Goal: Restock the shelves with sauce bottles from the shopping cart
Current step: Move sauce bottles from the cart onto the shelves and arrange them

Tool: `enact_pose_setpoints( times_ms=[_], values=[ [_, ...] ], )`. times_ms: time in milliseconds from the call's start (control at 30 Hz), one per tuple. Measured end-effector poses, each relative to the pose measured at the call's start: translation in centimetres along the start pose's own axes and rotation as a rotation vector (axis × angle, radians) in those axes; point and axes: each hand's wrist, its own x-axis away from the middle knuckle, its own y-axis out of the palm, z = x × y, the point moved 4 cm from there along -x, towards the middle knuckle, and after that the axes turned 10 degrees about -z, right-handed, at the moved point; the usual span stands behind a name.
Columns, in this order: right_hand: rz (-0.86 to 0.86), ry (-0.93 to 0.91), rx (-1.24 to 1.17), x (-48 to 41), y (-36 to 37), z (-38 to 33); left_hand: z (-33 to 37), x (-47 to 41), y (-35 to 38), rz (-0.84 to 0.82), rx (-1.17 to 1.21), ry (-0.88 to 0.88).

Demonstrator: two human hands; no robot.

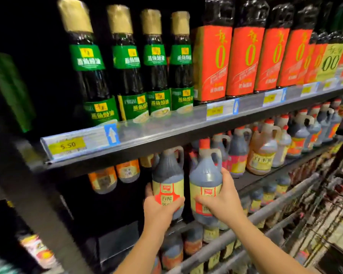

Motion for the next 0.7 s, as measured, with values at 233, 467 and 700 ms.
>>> enact_pose_setpoints(
  times_ms=[233, 467, 700],
  values=[
    [-0.02, -0.046, -0.024, -2.8, 3.3, 0.6, -1.6, -1.4, -1.9, 0.097, -0.102, -0.043],
    [-0.022, -0.101, -0.082, -5.6, 4.3, 1.6, -1.9, -3.7, -1.1, 0.163, -0.168, -0.022],
    [-0.035, -0.098, -0.074, -9.3, 5.6, 2.3, -1.2, -7.5, 0.4, 0.124, -0.161, -0.134]
  ],
)
